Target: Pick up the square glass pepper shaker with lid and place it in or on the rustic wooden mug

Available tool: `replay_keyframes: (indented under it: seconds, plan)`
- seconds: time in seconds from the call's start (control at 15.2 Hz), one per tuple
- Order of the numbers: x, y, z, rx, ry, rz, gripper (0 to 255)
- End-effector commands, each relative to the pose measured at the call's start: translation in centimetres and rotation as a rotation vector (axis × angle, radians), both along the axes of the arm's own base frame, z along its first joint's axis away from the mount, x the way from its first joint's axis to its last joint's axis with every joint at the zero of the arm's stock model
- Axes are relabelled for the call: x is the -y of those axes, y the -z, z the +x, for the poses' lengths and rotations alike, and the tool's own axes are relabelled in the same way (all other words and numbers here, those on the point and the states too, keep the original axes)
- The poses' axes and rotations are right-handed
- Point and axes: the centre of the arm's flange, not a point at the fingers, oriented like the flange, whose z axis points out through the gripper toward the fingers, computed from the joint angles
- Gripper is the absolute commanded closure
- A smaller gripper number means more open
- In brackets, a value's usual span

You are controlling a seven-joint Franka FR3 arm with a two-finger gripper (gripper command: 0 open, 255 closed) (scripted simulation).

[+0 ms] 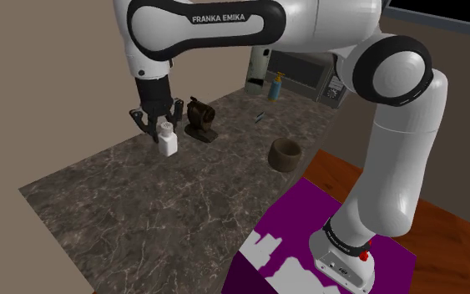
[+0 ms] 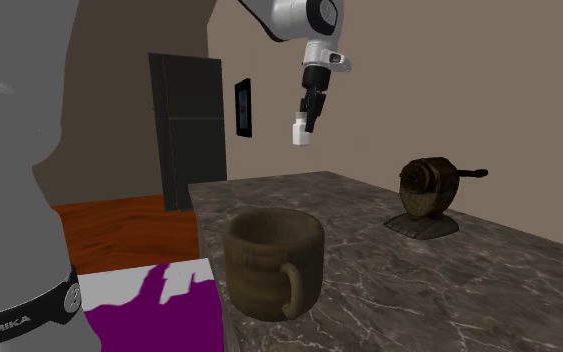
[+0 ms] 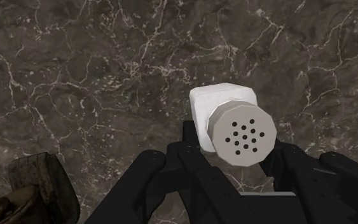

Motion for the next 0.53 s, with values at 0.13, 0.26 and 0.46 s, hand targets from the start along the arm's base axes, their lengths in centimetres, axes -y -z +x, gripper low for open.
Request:
replay_keyframes:
  seconds: [0.13, 0.26, 0.46]
  plan:
    - [0.0, -1.9, 0.0, 0.0, 0.0, 0.0, 255]
    - [2.4, -1.9, -1.0, 0.0, 0.0, 0.0, 255]
    - [6.1, -2.0, -2.5, 0.0, 0.0, 0.0, 255]
